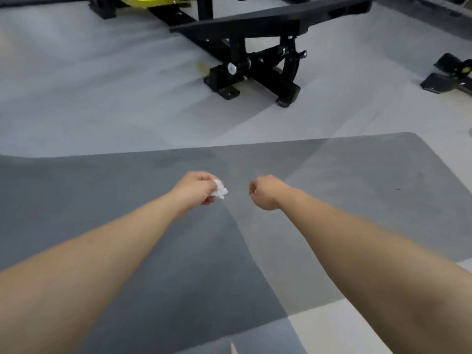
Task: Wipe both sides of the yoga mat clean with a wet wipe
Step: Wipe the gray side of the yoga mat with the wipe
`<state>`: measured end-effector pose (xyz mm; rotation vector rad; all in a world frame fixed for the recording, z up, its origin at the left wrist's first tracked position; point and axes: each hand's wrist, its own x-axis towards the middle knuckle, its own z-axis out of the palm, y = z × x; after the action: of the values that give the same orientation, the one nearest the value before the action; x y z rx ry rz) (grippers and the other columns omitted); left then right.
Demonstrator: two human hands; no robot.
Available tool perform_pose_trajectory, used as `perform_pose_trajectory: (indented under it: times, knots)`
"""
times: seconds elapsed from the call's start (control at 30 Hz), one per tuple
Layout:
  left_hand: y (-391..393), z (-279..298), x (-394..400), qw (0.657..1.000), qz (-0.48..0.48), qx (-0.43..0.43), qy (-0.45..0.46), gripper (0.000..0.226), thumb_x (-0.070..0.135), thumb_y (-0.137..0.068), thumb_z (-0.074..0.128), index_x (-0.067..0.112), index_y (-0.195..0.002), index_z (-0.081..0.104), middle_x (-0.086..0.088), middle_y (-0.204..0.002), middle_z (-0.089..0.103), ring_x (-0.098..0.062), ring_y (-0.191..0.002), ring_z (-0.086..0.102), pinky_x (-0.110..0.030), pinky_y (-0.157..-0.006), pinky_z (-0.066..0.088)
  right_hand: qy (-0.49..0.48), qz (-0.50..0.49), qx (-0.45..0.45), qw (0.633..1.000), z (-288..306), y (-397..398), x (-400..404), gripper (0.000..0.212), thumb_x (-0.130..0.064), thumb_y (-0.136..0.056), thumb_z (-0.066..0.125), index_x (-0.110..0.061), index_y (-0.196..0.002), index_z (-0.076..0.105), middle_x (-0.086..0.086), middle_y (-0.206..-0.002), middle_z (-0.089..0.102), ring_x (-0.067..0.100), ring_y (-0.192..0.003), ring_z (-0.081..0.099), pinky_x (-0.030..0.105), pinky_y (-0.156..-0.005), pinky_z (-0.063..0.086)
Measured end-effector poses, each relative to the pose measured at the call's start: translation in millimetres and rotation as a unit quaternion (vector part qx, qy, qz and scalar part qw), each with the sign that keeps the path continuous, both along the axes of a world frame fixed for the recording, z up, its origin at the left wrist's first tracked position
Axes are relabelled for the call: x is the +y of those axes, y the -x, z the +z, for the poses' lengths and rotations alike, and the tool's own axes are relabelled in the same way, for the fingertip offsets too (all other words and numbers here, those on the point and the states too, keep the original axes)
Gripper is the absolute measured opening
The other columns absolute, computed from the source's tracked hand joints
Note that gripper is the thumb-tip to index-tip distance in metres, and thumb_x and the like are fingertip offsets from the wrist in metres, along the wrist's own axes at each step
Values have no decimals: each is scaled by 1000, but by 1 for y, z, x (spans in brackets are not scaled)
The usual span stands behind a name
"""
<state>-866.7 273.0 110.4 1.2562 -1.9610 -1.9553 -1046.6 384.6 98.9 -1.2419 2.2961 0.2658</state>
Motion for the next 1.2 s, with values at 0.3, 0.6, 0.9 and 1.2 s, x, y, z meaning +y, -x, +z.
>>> perform_pose_trajectory:
  times: [0.3, 0.6, 0.9, 1.2]
  knots:
    - [64, -51, 73, 982, 54, -159, 88, 26, 5, -91, 55, 25, -94, 72, -4, -86, 70, -19, -70, 63, -20, -56, 46, 36, 54, -77, 995, -75, 69, 35, 36, -15, -90, 47, -18, -124, 57, 10, -127, 60, 30, -118, 55, 35, -96, 47]
    - [85, -52, 117, 954, 89, -225, 177, 9, 18, -86, 70, 27, -86, 69, 13, -75, 68, -6, -69, 62, -6, -50, 38, -21, 131, -19, 991, -125, 130, 73, 40, -21, -91, 49, -11, -129, 51, 11, -131, 53, 29, -125, 47, 36, -103, 39]
    - [136, -153, 76, 927, -23, -217, 304, 10, 19, -88, 61, 27, -85, 67, 2, -92, 61, -23, -91, 59, -31, -73, 41, 126, 99, 43, 986, -202, 173, 58, 60, -48, -89, 39, -24, -143, 33, 10, -160, 14, 29, -148, 6, 48, -119, 10]
    - [175, -214, 40, 876, 4, -161, 455, 17, -3, -73, 75, 7, -85, 68, -12, -80, 57, -37, -69, 58, -40, -65, 52, 232, 45, 64, 970, -229, 177, 70, 70, -51, -88, 40, -20, -151, 30, 0, -162, 15, 17, -150, 1, 45, -121, 9]
